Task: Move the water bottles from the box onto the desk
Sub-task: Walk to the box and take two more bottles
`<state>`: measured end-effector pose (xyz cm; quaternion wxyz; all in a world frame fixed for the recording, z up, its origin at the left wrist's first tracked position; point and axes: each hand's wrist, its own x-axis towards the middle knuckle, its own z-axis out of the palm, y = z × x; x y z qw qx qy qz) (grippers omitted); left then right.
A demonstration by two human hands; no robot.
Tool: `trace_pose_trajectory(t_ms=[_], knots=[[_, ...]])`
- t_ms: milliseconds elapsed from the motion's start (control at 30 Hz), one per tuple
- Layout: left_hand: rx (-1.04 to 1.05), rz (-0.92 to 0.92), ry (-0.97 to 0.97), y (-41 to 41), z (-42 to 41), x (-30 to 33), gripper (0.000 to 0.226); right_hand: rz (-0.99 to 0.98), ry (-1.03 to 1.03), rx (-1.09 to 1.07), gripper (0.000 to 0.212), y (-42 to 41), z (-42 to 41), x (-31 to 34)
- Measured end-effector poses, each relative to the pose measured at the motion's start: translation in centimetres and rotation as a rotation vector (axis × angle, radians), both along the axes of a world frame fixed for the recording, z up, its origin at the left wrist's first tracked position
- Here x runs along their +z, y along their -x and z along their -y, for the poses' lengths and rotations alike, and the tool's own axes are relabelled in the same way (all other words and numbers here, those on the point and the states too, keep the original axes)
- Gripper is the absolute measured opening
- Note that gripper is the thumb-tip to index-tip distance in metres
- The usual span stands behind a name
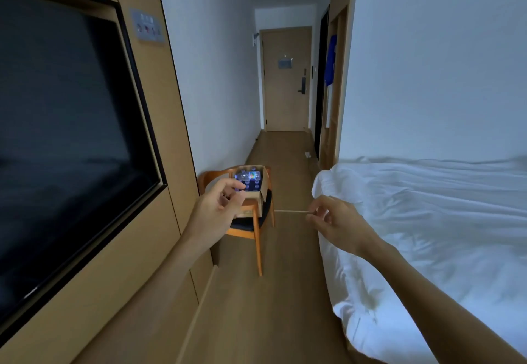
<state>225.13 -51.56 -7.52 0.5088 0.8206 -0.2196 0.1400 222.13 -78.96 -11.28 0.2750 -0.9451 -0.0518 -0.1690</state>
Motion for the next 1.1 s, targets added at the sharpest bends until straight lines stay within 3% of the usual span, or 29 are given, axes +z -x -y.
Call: trace_pose_trajectory(t_ms=[567, 833, 1100], knots=[[0.061, -0.039, 0.078, -33.4, 10.2, -2.7, 0.009, -0.049, 0.028, 0.063, 0.008, -34.8, 9.2, -2.6], [0.081, -0.048, 0.041, -52.0, 15.0, -1.6, 0.006, -0.097, 0.016, 0.039, 0.004, -52.5, 13.2, -3.4], [0.069, -0.101, 0.003, -67.0, 19.0, -4.9, 0.008, -0.149, -0.022, 0.079, 0.005, -68.0, 17.5, -6.4]])
